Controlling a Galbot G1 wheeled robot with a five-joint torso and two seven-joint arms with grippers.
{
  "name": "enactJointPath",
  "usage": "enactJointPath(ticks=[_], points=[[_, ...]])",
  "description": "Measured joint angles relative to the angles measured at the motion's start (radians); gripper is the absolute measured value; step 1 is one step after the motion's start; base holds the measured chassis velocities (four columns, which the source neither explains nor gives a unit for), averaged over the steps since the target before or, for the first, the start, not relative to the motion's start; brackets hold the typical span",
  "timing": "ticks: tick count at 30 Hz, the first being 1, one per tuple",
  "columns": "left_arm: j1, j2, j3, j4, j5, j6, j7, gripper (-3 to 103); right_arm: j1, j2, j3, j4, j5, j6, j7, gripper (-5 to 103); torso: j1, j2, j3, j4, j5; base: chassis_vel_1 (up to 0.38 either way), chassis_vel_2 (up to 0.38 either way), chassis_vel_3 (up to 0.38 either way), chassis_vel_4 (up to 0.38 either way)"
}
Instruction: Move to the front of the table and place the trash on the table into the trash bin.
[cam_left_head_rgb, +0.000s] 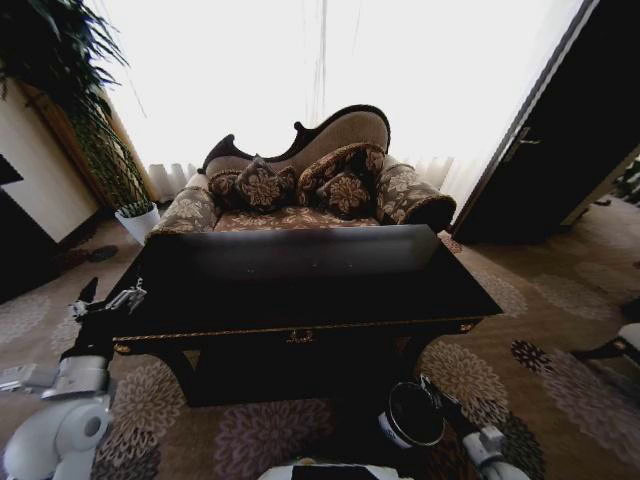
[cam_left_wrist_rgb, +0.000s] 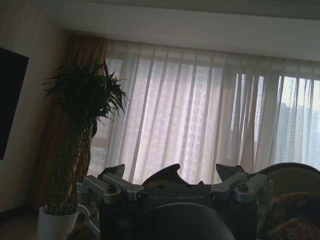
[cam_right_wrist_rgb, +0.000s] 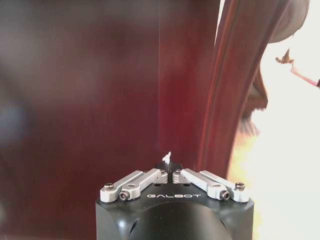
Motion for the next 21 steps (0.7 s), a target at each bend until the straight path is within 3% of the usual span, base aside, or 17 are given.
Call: enactJointPath(ticks=[2,4,21], points=[[0.021,0.007,-0.042,-0.008,-0.015,0.000,-0.001,100,0.046,-0.008,-0.025,-0.103,-0.090,-0.019,0.035,0,0.000,0.000,0.000,-0.0003,-0.0002,0.000,0.000,0.000,0.000],[0.033,0.007,-0.061,-0.012,-0.019,0.000,-0.002,100,0.082,-0.015,-0.047,-0.176,-0.105,-0.040,0.062,0,0.000,0.000,0.000,-0.0002,-0.0004,0.000,0.000,0.000,0.000],[0.080,-0.012,-0.108,-0.028,-0.019,0.000,-0.003,100,0.207,0.017,-0.121,-0.331,-0.093,-0.119,0.140,0,0.000,0.000,0.000,-0.0001,-0.0003,0.000,0.000,0.000,0.000]])
